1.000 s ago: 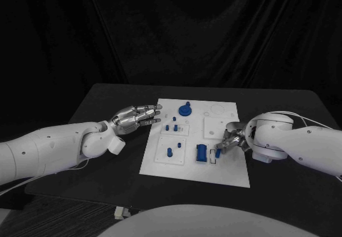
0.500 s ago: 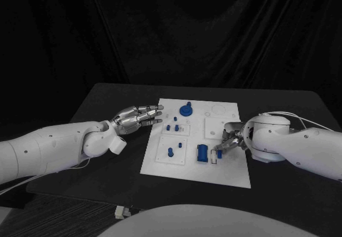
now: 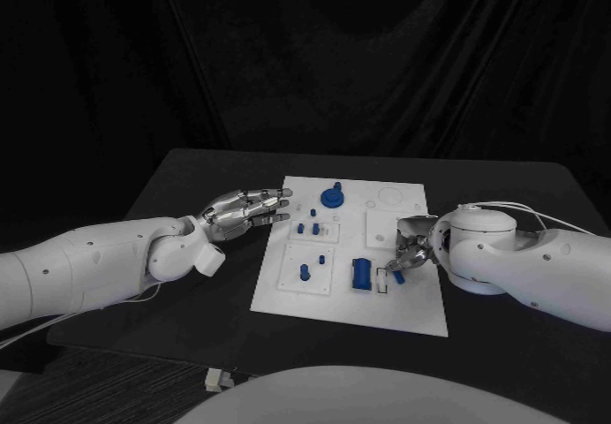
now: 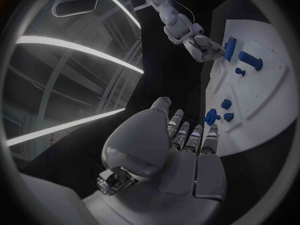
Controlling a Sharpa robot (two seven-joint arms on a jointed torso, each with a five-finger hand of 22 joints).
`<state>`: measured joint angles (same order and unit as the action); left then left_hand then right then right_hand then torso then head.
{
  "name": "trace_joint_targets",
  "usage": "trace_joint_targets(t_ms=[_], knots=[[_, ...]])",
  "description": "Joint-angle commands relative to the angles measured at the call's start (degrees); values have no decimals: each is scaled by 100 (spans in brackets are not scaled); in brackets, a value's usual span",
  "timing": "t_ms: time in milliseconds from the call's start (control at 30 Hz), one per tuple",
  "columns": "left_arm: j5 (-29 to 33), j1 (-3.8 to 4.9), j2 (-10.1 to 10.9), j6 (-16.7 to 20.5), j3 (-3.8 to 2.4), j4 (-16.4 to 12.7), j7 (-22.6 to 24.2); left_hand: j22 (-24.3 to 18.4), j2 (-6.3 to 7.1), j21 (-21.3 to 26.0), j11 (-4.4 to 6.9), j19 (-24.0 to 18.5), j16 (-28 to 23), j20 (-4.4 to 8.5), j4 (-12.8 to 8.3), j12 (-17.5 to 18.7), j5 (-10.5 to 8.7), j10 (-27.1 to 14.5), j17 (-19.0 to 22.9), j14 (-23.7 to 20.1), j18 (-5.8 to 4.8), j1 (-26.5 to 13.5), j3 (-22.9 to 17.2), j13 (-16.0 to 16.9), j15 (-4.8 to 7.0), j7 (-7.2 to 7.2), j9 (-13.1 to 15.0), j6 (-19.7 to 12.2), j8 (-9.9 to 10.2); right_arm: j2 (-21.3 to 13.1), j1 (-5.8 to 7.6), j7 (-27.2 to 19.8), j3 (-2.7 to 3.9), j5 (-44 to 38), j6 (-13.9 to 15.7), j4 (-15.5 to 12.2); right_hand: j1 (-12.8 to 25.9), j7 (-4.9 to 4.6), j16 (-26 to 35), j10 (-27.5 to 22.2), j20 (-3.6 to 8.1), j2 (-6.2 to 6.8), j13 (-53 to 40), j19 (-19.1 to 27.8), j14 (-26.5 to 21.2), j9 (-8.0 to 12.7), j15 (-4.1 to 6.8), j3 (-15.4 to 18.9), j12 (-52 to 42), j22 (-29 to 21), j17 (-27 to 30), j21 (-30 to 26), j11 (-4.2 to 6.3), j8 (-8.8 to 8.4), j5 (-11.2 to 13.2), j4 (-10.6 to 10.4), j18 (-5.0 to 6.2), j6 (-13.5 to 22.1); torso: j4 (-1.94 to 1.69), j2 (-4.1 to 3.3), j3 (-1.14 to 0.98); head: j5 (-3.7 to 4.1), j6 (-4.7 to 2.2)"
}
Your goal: Assemble the parts on the task board
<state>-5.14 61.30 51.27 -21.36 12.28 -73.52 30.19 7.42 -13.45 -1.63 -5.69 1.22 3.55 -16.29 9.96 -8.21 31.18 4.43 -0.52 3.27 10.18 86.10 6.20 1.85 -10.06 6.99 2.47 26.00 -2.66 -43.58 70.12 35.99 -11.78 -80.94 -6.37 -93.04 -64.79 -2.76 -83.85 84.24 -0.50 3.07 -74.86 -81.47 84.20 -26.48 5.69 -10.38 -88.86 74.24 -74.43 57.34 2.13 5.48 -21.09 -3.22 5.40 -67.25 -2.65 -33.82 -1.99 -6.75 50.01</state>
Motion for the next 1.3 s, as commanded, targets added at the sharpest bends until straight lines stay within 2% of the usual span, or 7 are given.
trace_joint_targets(t_ms=[33, 267, 500, 800, 900, 933, 1300], knots=[[8, -8, -14, -95, -5, -1, 40, 16, 21, 40, -47, 80, 78, -15, 16, -93, 105, 2, -66, -44, -17, 22, -212, -8, -17, 49, 29, 14, -12, -21, -23, 115, -5, -416, -11, -65, -335, -7, 145, 576, -28, 32, -1514, 31, 294, 240, -22, -107, -114, 741, -6, -194, -23, -180, -176, 193, 66, 277, -2, -4, -1, 6, -1], [8, -8, -21, -106, -5, 5, 20, 15, 26, 40, -64, 80, 76, -15, 6, -97, 108, 6, -65, -48, -15, 16, -229, -8, -8, 63, 30, 26, -13, -41, -25, 111, -5, -372, 34, -97, -551, -41, 164, 576, -66, 64, -1514, 62, 278, 365, -52, -404, -114, 725, 29, -316, -55, -152, -297, 470, 85, 294, 8, -1, -1, -7, -1], [8, -9, -24, -111, -5, 7, 6, 15, 26, 40, -64, 80, 76, -15, 6, -97, 108, 6, -65, -48, -15, 16, -229, -8, -8, 63, 30, 26, -13, -39, -28, 110, -5, -93, 50, -68, -641, -32, 155, 576, -64, 76, -1514, 56, 282, 386, -45, -696, -114, 732, 13, -348, -44, -42, -803, 749, 91, 133, 4, -2, -3, 3, -1], [8, -9, -37, -116, -5, 11, -14, 15, 26, 40, -64, 80, 76, -15, 6, -97, 108, 6, -65, -48, -15, 16, -229, -8, -8, 63, 30, 26, -13, -74, -30, 107, -5, 183, 126, -40, -582, 2, 161, 576, -35, 114, -1514, 44, 288, 242, -13, -822, -114, 735, 15, -374, -10, 129, -1219, 953, 93, 20, -1, -2, -2, 14, -1], [8, -9, -41, -117, -5, 12, -18, 15, 26, 40, -64, 80, 76, -15, 6, -97, 108, 6, -65, -48, -15, 16, -229, -8, -8, 63, 30, 26, -13, -104, -30, 101, -5, 389, 215, -40, -550, 3, 161, 576, -32, 116, -1514, 40, 290, 208, -11, -846, -114, 737, 12, -372, -8, 155, -1318, 978, 91, 27, 1, -2, -3, 11, -1], [8, -9, -41, -117, -5, 12, -19, 15, 26, 40, -64, 80, 76, -15, 6, -97, 108, 6, -65, -48, -15, 16, -229, -8, -8, 63, 30, 26, -13, -110, -30, 99, -5, 423, 229, -40, -515, 3, 159, 576, -28, 122, -1514, 33, 292, 177, -9, -873, -114, 740, 7, -364, -7, 176, -1450, 1001, 90, 39, 2, -1, -3, 9, -1], [8, -10, -38, -118, -5, 12, -34, 15, 26, 40, -64, 80, 76, -15, 6, -97, 108, 6, -65, -48, -15, 16, -229, -8, -8, 63, 30, 26, -13, -257, -6, 71, -4, 1504, 435, 7, -417, 29, 126, 576, -17, 129, -1514, -10, 309, 93, 6, -910, -114, 762, -56, -272, 14, 256, -1566, 1033, 76, 15, 5, 1, -1, -14, -1]])
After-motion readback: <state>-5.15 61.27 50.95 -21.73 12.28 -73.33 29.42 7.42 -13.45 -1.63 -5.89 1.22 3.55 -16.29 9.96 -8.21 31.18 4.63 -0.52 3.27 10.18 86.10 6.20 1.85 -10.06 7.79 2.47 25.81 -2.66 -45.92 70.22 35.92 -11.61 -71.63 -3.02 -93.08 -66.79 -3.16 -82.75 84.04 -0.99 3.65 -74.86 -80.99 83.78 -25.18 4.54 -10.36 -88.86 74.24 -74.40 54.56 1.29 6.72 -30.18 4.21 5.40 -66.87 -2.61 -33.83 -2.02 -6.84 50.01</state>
